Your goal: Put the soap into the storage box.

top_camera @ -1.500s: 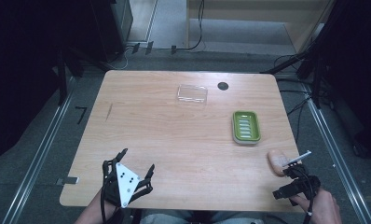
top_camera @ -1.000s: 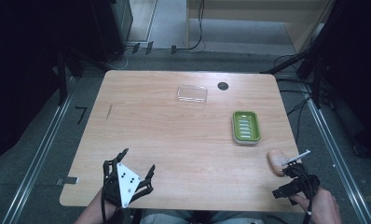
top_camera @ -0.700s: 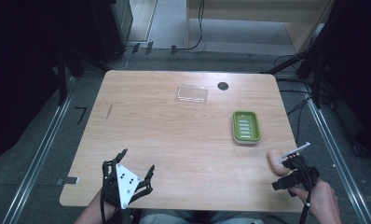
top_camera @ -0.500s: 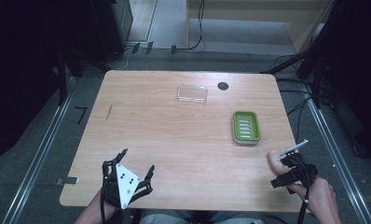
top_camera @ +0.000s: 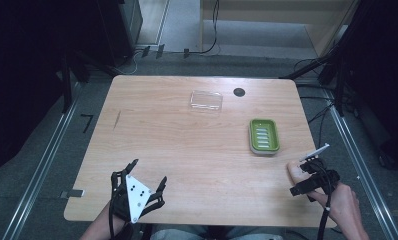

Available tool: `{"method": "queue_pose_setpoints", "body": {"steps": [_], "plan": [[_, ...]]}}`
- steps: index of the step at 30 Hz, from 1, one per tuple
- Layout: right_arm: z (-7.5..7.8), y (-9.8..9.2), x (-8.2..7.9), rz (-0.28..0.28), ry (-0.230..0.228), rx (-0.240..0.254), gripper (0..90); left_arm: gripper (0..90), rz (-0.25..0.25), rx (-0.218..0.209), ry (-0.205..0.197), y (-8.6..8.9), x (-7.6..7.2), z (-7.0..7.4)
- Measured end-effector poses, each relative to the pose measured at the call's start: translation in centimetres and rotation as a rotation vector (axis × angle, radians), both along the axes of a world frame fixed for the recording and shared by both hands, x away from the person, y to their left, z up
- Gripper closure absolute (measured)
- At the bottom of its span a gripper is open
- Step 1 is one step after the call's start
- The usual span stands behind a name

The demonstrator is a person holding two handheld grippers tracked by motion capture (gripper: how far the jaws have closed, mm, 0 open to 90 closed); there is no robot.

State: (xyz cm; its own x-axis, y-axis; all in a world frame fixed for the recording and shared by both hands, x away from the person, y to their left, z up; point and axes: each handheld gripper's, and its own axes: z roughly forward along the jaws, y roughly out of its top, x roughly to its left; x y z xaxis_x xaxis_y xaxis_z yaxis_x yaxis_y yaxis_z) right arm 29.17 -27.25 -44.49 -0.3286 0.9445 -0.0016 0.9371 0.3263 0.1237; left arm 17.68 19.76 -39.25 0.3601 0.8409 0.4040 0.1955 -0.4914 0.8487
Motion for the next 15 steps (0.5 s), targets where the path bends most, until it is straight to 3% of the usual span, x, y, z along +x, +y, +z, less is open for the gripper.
{"method": "queue_pose_setpoints", "body": {"steps": [15], "plan": [[0.1,-0.2,2.2,-0.001,-0.015,0.014,2.9,14.0,-0.002,0.001,0.000,0.0,0.0,0.0]]}}
